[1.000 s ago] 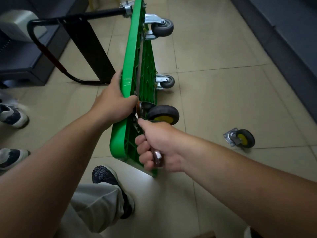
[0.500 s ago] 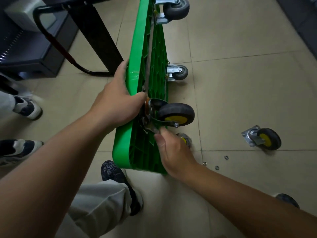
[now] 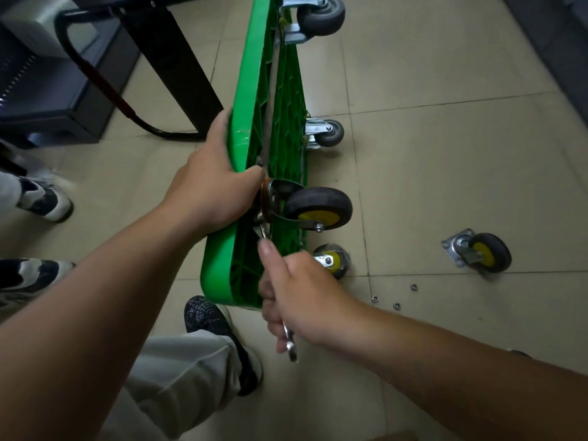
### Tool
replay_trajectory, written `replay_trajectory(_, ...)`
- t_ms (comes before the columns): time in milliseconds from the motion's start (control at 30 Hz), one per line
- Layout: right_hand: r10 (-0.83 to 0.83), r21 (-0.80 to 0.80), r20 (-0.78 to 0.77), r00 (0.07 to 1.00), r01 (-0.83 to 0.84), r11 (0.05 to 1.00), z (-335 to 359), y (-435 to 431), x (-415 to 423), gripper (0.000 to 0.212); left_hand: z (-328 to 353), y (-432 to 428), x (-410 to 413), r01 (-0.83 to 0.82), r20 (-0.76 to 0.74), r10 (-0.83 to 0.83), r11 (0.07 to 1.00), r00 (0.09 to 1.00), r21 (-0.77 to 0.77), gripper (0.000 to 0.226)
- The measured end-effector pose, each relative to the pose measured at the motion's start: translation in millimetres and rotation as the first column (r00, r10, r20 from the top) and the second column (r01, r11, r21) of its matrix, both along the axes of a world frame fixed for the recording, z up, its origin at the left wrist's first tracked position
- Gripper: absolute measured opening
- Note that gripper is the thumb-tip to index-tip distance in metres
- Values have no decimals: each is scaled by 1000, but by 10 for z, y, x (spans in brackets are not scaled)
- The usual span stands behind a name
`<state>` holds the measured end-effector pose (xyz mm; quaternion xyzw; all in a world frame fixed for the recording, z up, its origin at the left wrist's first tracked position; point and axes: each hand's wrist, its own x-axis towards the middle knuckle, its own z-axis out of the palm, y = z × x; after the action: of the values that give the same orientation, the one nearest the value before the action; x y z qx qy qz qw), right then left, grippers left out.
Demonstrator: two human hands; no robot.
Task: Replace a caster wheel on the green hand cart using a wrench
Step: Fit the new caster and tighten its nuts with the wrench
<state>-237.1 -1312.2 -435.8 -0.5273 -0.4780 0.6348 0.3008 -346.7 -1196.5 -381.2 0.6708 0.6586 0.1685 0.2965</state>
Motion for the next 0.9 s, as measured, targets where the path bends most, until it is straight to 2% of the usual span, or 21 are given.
replay_trajectory(67,37,-156,-114,993,-54,986,265,12,68,55,14,-18,0,2,49,-1,1000,999,-13,93)
replay_trajectory(133,14,-159,-175,984,-43,986,331,-43,111,54,16,-27,-6,5,80,-4,1000,997,-14,93)
replay_trajectory(167,-40,-96,-129,991,28,995,277,-98,75,57,15,-26,-9,6,96,-4,1000,995,-18,93)
replay_trajectory(233,-107,142,118,987,90,986,67,-258,86,64,9,-15,-17,8,114,-5,1000,993,-26,92)
replay_trajectory(267,-114,239,238,965,55,969,-92,-317,138,66,3,-7,-21,7,111,-4,1000,994,-27,92)
replay_trajectory(333,-116,350,374,920,-24,936,-408,-316,261,63,-11,12,-25,2,99,1,999,995,-34,92)
replay_trajectory(433,-194,474,431,881,-39,880,-733,-65,324,51,-41,42,-36,2,70,0,1000,998,-28,91)
replay_trajectory(500,-275,550,401,873,10,835,-838,97,251,45,-53,52,-41,9,49,-8,1000,999,-8,88)
replay_trajectory(567,-331,601,349,877,61,797,-869,198,154,47,-49,51,-31,8,28,-8,1000,1000,6,88)
replay_trajectory(667,-308,584,307,901,77,808,-855,277,64,56,-32,39,-16,2,-7,-2,1000,1000,18,91)
replay_trajectory(767,-228,530,342,912,13,848,-797,261,49,57,-30,25,-6,-8,-4,8,1000,1000,14,92)
replay_trajectory(900,-117,373,305,945,-5,928,-562,144,44,61,-30,21,9,-17,-23,17,1000,1000,16,93)
